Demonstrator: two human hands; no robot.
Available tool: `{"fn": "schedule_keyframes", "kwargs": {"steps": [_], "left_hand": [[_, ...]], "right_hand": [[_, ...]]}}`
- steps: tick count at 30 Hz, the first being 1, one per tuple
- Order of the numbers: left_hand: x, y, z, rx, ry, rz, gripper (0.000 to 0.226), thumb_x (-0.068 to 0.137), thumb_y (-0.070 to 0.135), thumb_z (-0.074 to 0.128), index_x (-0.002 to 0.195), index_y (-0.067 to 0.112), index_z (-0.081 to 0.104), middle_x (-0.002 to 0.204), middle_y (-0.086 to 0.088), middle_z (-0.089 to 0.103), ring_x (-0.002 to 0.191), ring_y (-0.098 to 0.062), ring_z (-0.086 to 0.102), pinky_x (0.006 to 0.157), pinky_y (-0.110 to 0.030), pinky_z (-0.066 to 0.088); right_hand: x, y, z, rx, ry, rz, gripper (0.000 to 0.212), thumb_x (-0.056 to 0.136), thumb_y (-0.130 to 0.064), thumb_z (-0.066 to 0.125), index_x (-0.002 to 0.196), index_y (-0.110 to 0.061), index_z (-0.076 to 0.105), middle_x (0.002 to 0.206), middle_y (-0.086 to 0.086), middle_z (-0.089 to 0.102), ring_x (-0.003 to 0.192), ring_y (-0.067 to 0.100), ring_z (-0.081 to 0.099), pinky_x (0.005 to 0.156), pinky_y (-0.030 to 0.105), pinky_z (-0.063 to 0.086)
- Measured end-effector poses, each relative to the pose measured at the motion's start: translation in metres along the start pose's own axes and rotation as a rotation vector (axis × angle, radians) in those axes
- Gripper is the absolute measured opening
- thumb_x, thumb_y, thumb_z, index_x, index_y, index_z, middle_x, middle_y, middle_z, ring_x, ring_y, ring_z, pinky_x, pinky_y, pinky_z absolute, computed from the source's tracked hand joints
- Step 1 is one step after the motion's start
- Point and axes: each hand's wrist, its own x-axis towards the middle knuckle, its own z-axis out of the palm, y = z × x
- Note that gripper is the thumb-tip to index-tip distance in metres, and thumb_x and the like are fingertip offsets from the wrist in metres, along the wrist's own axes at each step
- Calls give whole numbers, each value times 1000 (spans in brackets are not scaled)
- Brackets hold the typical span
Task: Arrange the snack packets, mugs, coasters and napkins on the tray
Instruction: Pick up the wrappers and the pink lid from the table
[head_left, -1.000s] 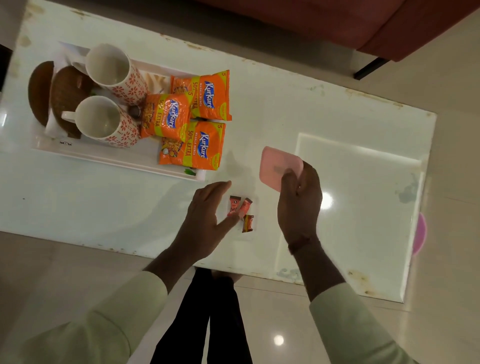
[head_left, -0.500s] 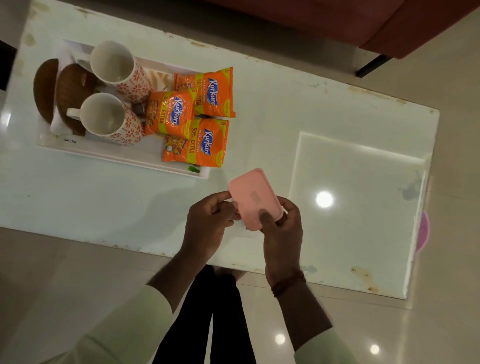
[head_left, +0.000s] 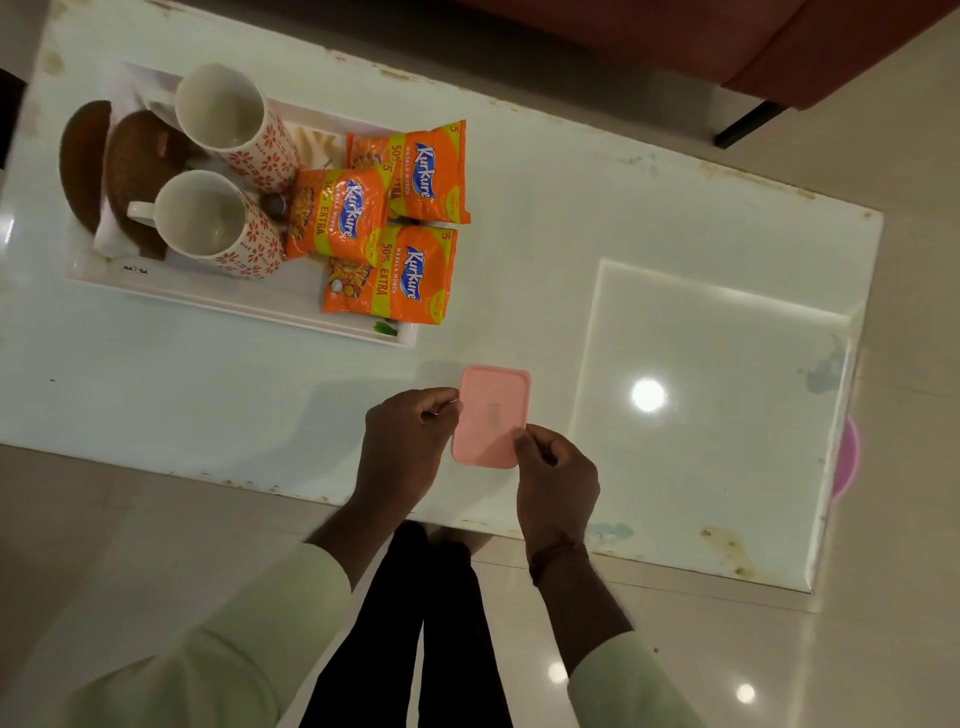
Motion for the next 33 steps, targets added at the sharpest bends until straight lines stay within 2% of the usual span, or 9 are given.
{"fn": "schedule_keyframes", "kwargs": {"steps": [8, 11, 14, 18, 23, 25, 27, 28, 33], "left_hand": [[3, -3, 6, -4, 19, -51, 24, 87, 28, 63, 105, 16, 74, 92, 3, 76, 77, -6, 69, 79, -23, 55], [4, -4, 9, -1, 20, -68, 24, 86, 29, 63, 103, 17, 74, 92, 4, 76, 77, -5, 68, 76, -19, 52], [5, -4, 9, 18, 6, -80, 23, 86, 29, 63, 102, 18, 75, 93, 6, 76, 77, -3, 66, 73, -14, 47], [8, -4, 9, 32, 11, -116, 25, 83, 35, 64, 103, 21, 73, 96, 9, 74, 78, -1, 61, 75, -19, 47], [17, -1, 17, -38, 48, -155, 39, 86, 44, 59, 115, 19, 68, 111, 4, 71, 88, -4, 57, 80, -22, 44], [22, 2, 23, -106, 43, -198, 37, 88, 43, 57, 115, 20, 68, 114, 3, 71, 94, -8, 60, 88, -27, 49], [24, 6, 28, -182, 42, -246, 33, 90, 40, 56, 112, 20, 69, 112, 2, 72, 98, -15, 64, 90, -40, 54], [24, 7, 30, -213, 47, -267, 31, 90, 40, 56, 110, 21, 70, 110, 2, 72, 98, -17, 65, 89, -43, 55], [24, 10, 34, -322, 80, -351, 28, 86, 41, 62, 106, 23, 71, 96, 10, 69, 96, -18, 66, 86, -44, 57]], "right_hand": [[4, 2, 5, -25, 19, 9, 20, 89, -25, 64, 104, -22, 77, 87, -13, 68, 80, 1, 59, 68, 4, 37], [6, 4, 4, -29, 4, 10, 20, 89, -25, 65, 104, -22, 77, 88, -13, 69, 81, 1, 59, 69, 4, 37], [6, 5, 3, -11, -17, 31, 19, 88, -26, 67, 103, -22, 77, 92, -12, 73, 80, -2, 61, 73, 8, 43], [11, 5, 2, 51, -19, 88, 28, 84, -37, 72, 107, -23, 75, 79, -22, 67, 80, -8, 61, 75, 15, 48], [26, -7, 10, 198, -66, 110, 37, 84, -46, 69, 114, -25, 70, 101, -11, 69, 96, 3, 64, 84, 22, 50], [34, -15, 17, 268, -82, 134, 28, 88, -42, 66, 109, -25, 73, 104, -10, 72, 98, 10, 65, 82, 29, 54], [39, -22, 24, 358, -77, 193, 10, 89, -35, 66, 87, -31, 75, 87, -19, 74, 87, 6, 66, 69, 24, 55], [41, -24, 26, 400, -77, 228, 14, 89, -32, 67, 77, -33, 74, 79, -20, 73, 81, 6, 66, 64, 24, 54], [44, -22, 33, 535, -85, 302, 13, 90, -24, 68, 78, -26, 74, 85, -7, 73, 87, 21, 65, 81, 41, 58]]}}
